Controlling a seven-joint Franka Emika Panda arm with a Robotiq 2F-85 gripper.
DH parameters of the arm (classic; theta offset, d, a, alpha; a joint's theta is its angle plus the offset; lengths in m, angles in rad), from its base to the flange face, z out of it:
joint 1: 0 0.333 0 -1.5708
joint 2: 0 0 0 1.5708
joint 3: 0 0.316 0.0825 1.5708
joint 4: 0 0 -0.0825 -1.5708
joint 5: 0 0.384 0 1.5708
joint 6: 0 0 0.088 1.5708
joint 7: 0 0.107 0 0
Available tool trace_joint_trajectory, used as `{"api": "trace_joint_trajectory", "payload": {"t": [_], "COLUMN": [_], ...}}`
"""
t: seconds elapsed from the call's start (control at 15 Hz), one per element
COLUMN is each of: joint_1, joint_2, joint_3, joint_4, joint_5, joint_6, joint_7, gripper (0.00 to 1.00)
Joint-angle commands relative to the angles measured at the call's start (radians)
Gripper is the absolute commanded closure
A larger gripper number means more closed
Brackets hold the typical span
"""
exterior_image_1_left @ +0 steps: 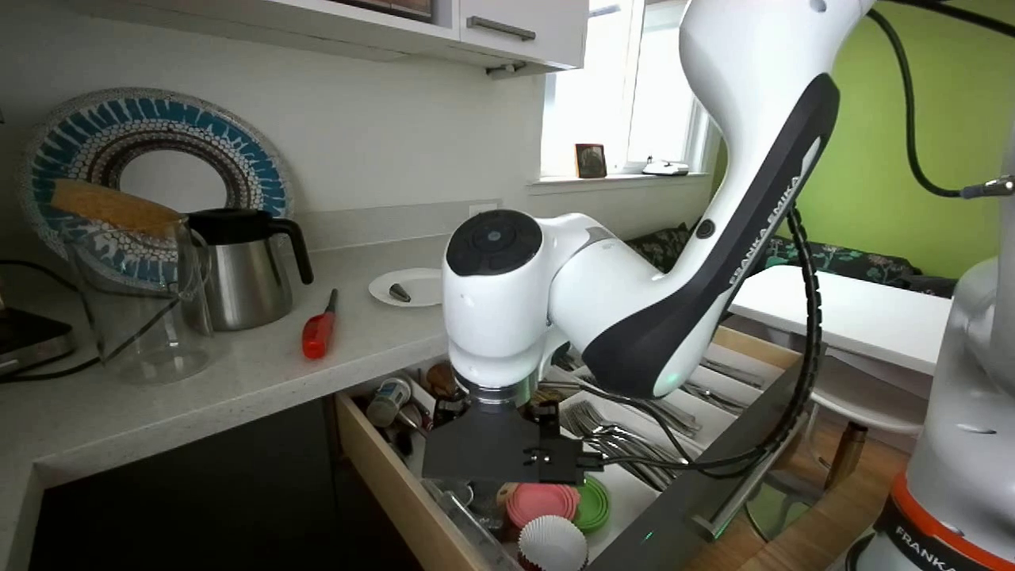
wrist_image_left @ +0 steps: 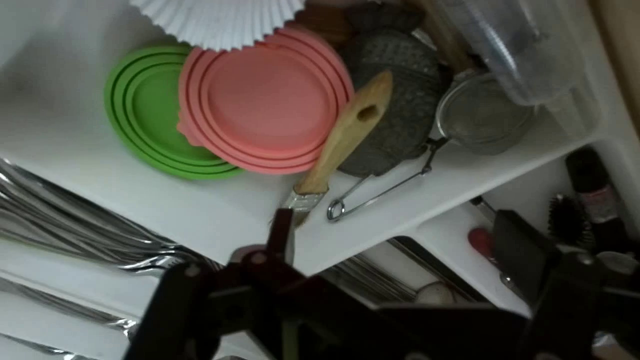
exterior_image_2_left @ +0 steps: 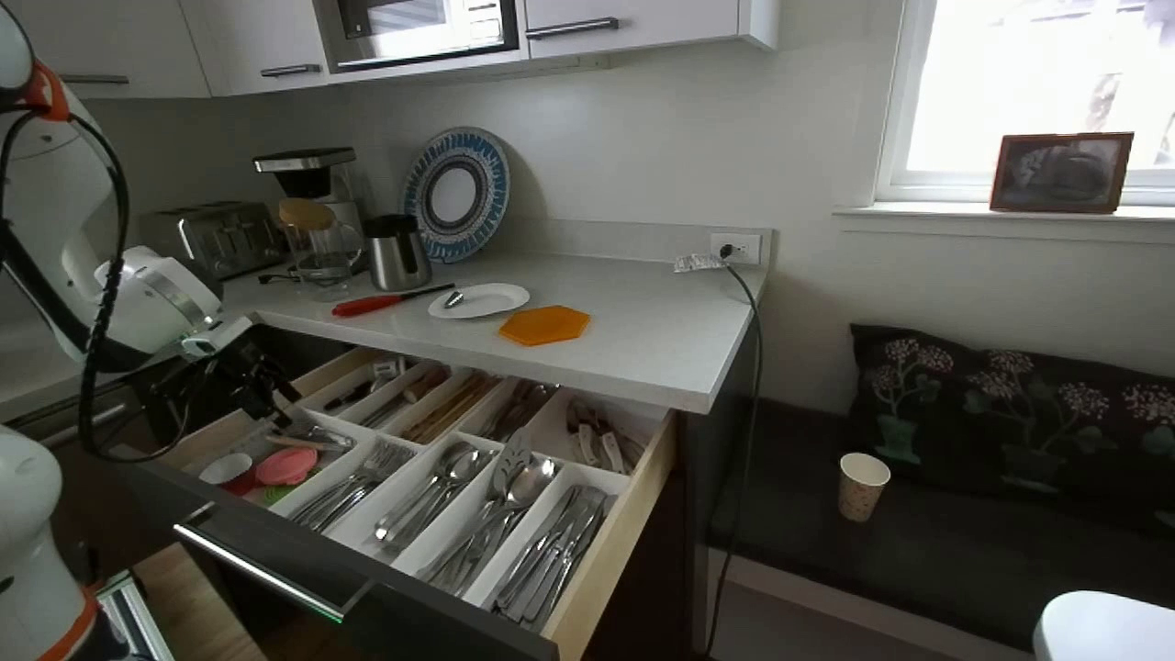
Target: Put the brush in the drawer
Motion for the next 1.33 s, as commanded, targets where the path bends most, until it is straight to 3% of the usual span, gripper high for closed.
{"api": "trace_joint_trajectory", "payload": {"t": [0.0,0.47,0.53,0.87,1.0,1.07,1.2,1.27], "joint_1": [0.001,0.001,0.050,0.118,0.092,-0.012,-0.090,-0.100], "joint_2": [-0.134,-0.223,-0.237,-0.371,-0.448,-0.485,-0.543,-0.478], "joint_3": [0.007,-0.018,-0.081,-0.274,-0.337,-0.282,-0.309,-0.238], "joint_4": [-0.068,-0.059,-0.054,-0.032,-0.013,0.002,0.034,0.032], "joint_5": [0.214,0.544,0.568,0.716,0.771,0.817,0.846,0.833], "joint_6": [0.012,-0.026,-0.032,-0.113,-0.193,-0.239,-0.331,-0.258], "joint_7": [-0.270,-0.832,-0.908,-1.290,-1.445,-1.522,-1.596,-1.545], "gripper": [0.00,0.00,0.00,0.00,0.00,0.00,0.00,0.00]}}
